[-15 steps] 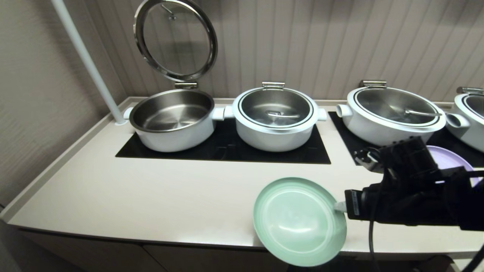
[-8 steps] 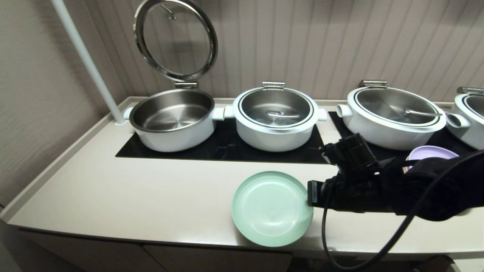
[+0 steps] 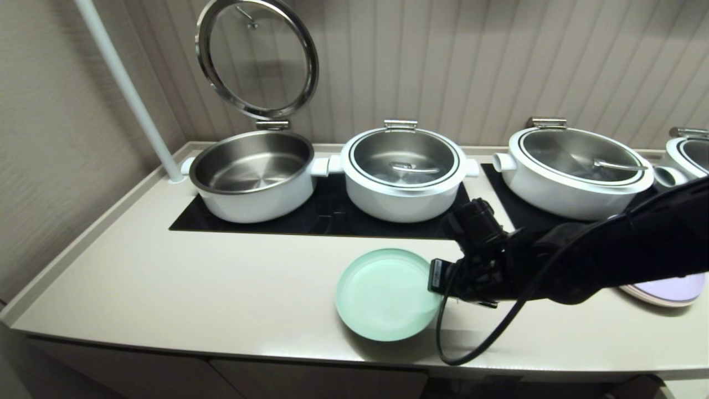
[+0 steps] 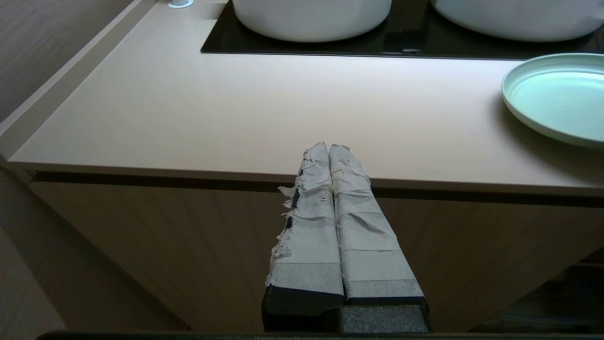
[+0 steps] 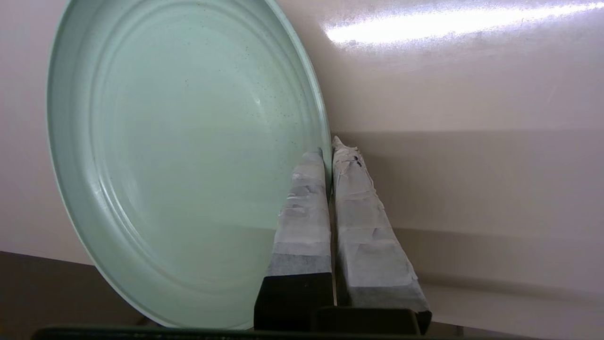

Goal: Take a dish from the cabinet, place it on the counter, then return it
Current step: Place it on the table

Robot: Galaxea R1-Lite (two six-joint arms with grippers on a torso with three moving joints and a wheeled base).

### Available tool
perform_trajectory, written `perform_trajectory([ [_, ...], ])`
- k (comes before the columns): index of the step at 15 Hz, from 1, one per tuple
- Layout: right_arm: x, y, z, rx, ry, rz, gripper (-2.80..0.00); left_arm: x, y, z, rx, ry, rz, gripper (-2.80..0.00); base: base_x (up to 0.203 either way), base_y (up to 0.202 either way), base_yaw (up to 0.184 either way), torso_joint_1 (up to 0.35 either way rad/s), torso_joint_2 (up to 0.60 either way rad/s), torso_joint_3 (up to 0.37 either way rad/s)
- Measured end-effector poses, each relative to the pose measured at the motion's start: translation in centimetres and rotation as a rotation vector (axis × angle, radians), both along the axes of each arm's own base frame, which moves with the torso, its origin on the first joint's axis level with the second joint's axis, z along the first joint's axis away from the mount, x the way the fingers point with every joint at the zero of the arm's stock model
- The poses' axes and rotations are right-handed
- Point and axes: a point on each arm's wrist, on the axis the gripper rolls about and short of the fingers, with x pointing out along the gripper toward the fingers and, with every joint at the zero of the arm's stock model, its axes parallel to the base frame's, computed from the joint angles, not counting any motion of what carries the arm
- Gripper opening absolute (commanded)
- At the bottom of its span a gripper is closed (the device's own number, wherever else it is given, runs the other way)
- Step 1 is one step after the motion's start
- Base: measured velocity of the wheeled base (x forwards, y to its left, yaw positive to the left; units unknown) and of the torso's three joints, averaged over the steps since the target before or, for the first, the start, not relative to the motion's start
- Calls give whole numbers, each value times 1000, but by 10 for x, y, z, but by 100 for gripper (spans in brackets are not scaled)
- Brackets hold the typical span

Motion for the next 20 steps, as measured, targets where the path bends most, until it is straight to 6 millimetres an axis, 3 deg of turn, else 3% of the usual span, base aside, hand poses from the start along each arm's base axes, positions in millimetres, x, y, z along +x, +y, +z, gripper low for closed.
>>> perform_trajectory([
  [7,4,20,2,31,33,-16,-280,0,0,0,0,0,0,-280,0,0,0,0,0,0],
  [20,7,32,-10,35,46,-55,-280,0,0,0,-1,0,1,-280,0,0,0,0,0,0],
])
